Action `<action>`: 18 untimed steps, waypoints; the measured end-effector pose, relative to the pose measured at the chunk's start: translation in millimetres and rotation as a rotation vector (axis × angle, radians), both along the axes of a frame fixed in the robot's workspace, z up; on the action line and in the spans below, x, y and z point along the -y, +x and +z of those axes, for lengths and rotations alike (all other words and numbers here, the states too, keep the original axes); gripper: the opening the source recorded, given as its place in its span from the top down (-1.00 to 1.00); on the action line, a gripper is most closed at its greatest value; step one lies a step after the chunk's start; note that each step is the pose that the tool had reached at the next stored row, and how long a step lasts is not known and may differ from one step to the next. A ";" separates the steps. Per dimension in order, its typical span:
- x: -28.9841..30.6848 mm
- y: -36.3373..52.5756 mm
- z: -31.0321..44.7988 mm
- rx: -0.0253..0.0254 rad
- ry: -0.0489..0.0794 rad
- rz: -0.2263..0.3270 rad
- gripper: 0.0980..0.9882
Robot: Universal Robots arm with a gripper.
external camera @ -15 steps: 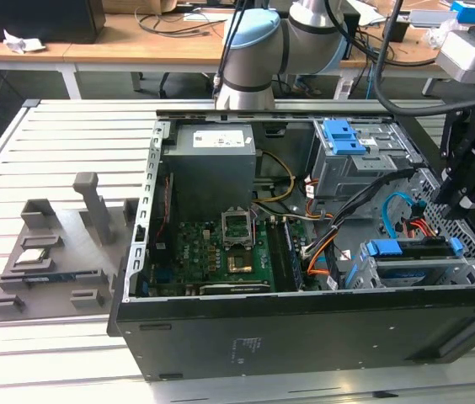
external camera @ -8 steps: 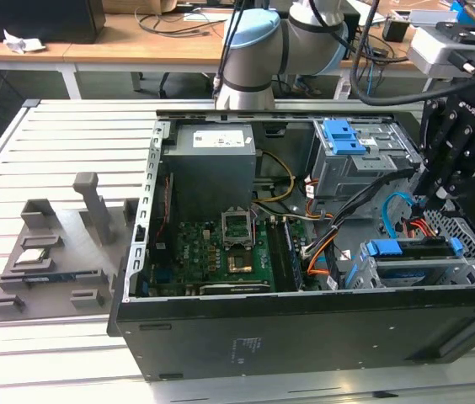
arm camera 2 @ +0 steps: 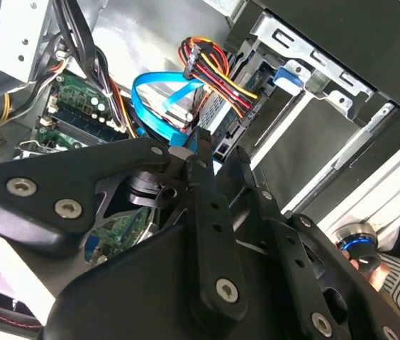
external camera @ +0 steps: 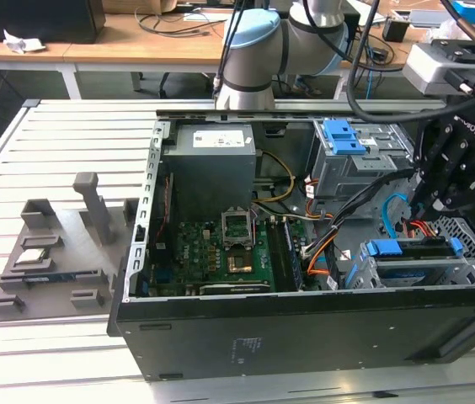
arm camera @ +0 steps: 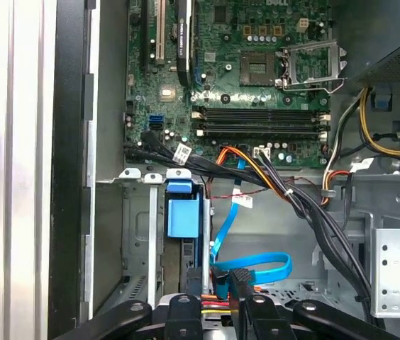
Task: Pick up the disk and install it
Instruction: 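Insert the second disk wire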
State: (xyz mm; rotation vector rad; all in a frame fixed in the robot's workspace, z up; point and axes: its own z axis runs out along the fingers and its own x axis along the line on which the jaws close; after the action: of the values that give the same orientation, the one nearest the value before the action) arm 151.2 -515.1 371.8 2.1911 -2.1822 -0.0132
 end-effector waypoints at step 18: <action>12.3 1.7 -17.1 0.0000 -0.008 0.004 0.86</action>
State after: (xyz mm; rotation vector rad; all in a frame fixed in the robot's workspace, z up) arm 152.9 -527.4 354.7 2.1916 -2.1733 -0.0041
